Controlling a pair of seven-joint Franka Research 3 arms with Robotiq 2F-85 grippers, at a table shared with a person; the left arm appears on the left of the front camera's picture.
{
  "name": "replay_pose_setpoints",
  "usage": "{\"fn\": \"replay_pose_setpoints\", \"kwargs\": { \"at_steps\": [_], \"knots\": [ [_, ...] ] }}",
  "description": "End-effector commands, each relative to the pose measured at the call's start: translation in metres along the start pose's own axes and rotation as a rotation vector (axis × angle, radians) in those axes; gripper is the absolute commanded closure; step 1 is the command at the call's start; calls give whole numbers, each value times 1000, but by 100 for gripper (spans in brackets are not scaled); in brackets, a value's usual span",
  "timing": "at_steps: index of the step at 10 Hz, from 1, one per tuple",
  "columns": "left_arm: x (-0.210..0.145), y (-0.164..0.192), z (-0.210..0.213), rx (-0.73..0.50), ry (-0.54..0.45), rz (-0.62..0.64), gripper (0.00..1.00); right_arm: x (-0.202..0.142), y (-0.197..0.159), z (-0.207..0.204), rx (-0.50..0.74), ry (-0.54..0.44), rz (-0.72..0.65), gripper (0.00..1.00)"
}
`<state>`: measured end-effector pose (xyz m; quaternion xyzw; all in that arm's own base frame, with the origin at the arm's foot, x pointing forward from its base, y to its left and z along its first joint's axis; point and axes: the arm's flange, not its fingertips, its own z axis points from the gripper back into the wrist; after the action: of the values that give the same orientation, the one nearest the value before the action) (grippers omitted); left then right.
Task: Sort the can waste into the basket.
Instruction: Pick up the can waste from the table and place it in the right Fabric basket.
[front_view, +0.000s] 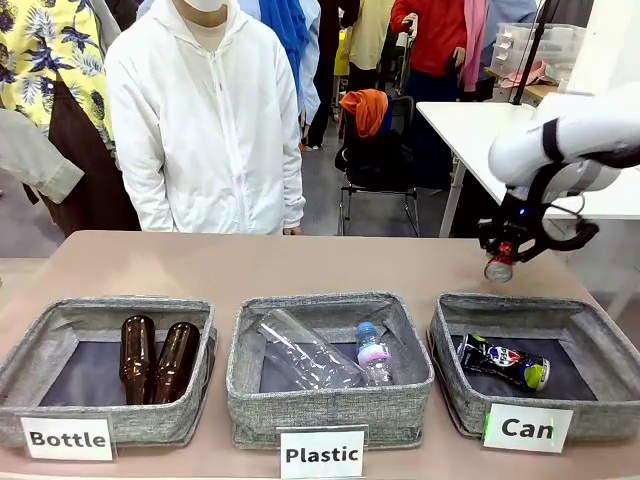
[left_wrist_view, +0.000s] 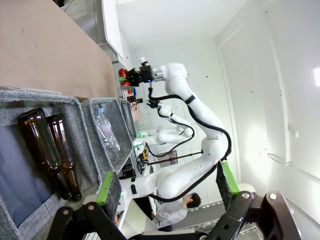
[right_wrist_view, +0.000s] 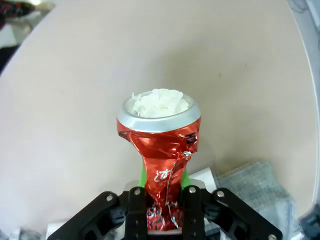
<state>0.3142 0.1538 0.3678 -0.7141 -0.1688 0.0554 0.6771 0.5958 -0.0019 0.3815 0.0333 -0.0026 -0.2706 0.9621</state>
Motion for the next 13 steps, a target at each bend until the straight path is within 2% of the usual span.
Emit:
{"fn": "replay_pose_setpoints", "kwargs": {
  "at_steps": [1,2,3,5,7,8,9,10,13],
  "knots": [
    [-3,-4,-1,-12,3,9,0,-56,-24,51,7,9,179,100],
    [-3,-4,-1,-12,3,9,0,-84,-32,68,-30,23,339,100],
    [-3,-4,-1,-12,3,9,0,-110,-40,79,-62,91,544,100],
    [-3,-4,-1,-12,3,9,0,-151,-61,79,-138,173,1026,100],
    [-3,-4,-1,-12,3,9,0,-172,-81,71,-205,223,1452,100],
    [-3,-4,-1,-12,3,9,0,-176,-89,66,-230,270,1623,100],
    [-3,-4,-1,-12,3,9,0,-176,-95,65,-172,280,1776,100],
    [-3,-4,-1,-12,3,9,0,-176,-101,63,-106,272,1868,100],
    [-3,-4,-1,-12,3,9,0,-174,-106,60,27,225,1991,100]
  ]
}}
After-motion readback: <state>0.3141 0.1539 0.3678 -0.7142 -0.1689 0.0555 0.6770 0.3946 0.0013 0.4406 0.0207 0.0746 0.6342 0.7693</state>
